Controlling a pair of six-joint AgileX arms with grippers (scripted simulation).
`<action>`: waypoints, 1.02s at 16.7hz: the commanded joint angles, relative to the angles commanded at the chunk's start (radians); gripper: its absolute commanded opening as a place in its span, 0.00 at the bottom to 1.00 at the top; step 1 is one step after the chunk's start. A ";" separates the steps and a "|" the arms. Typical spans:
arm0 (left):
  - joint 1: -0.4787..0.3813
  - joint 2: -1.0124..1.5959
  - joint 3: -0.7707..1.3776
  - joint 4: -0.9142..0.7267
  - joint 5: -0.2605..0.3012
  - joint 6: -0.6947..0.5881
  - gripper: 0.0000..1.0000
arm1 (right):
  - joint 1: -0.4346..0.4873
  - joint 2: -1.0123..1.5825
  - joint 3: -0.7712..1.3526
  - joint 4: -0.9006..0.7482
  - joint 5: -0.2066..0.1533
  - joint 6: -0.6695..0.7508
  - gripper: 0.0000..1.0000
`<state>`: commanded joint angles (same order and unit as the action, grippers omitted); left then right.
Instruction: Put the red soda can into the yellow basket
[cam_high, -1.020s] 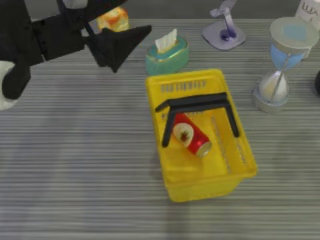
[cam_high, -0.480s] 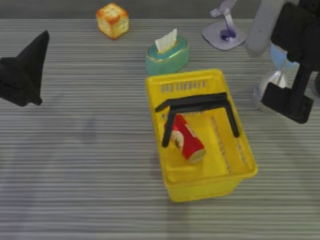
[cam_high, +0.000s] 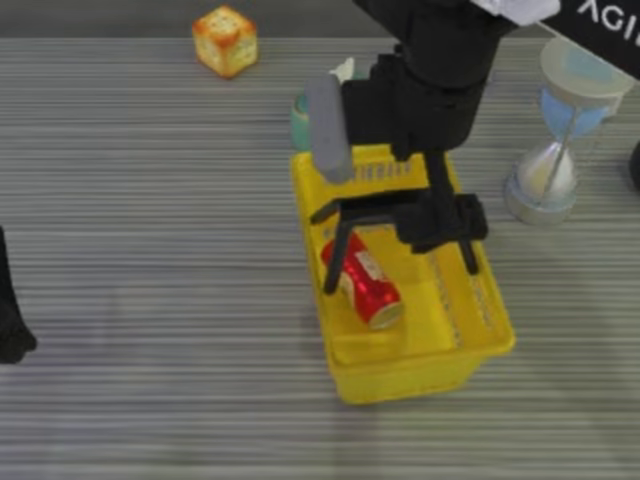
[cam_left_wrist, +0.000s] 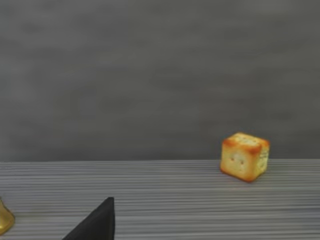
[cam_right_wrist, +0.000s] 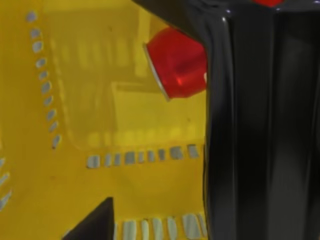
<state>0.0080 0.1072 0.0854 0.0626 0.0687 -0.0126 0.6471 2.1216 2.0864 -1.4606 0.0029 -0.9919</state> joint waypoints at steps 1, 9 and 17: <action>0.005 -0.043 -0.033 -0.024 -0.027 0.005 1.00 | 0.013 0.041 0.039 -0.028 0.000 -0.019 1.00; 0.012 -0.107 -0.085 -0.063 -0.069 0.013 1.00 | 0.027 0.102 0.095 -0.068 0.000 -0.047 1.00; 0.012 -0.107 -0.085 -0.063 -0.069 0.013 1.00 | 0.032 0.085 -0.011 0.021 0.000 -0.047 1.00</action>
<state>0.0200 0.0000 0.0000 0.0000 0.0000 0.0000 0.6790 2.2065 2.0758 -1.4401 0.0031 -1.0388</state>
